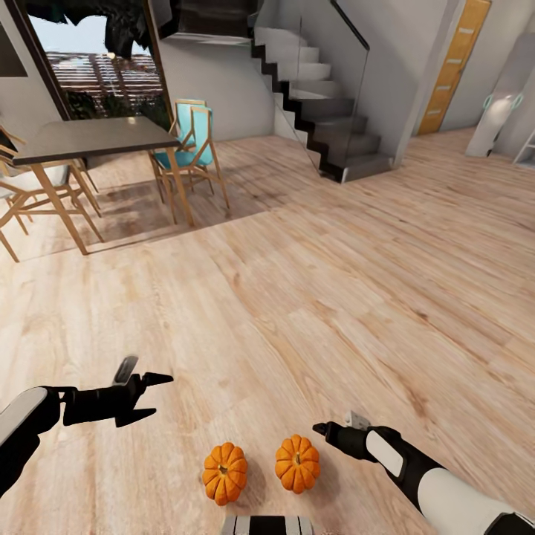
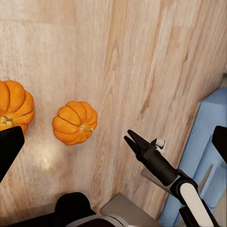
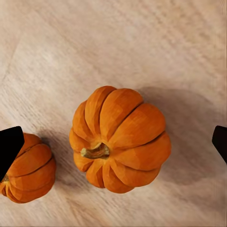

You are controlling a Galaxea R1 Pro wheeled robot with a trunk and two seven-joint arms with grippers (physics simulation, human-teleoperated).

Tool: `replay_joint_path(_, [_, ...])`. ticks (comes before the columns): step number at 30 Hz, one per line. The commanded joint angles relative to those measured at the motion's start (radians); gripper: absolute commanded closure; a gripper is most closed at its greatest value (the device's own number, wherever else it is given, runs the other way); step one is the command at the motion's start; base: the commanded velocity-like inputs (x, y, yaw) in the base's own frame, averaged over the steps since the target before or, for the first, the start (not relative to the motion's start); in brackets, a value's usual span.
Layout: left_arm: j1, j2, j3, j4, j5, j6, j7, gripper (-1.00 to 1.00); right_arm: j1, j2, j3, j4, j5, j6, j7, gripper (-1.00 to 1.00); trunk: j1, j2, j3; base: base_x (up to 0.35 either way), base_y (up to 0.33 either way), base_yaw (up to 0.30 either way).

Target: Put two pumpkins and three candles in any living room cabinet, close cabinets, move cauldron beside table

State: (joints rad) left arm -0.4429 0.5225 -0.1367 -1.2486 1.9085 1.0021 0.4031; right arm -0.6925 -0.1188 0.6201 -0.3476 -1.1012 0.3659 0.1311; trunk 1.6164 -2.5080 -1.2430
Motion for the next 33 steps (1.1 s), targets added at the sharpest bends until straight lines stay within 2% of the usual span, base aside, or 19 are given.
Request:
replay_joint_path(1, [-0.001, 0.003, -0.002, -0.001, 0.014, 0.0, 0.01, -1.0, -0.001, -0.001, 0.005, -0.001, -0.002, 0.002, 0.002, -1.0, 0.0, -0.001, -0.005, 0.0, 0.0, 0.0])
replay_joint_path(8, [0.0, 0.015, -0.003, -0.017, 0.019, 0.0, 0.01, -1.0, -0.002, 0.0, 0.007, -0.006, 0.005, 0.042, 0.005, -1.0, 0.003, -0.002, -0.032, 0.0, 0.0, 0.0])
replay_joint_path(20, [0.0, 0.016, -0.004, -0.027, 0.02, 0.0, 0.01, -1.0, -0.002, 0.0, 0.007, -0.011, 0.027, 0.049, 0.004, -1.0, 0.009, -0.005, -0.078, 0.0, 0.0, 0.0])
replay_joint_path(26, [0.0, 0.016, -0.004, -0.028, 0.02, 0.0, 0.01, -1.0, -0.002, -0.001, 0.007, -0.011, 0.029, 0.046, 0.004, -1.0, 0.009, -0.005, -0.078, 0.0, 0.0, 0.0])
replay_joint_path(33, [0.0, 0.016, -0.004, -0.029, 0.02, 0.0, 0.01, -1.0, -0.002, 0.001, 0.007, -0.011, 0.029, 0.041, 0.005, -1.0, 0.011, -0.006, -0.101, 0.0, 0.0, 0.0])
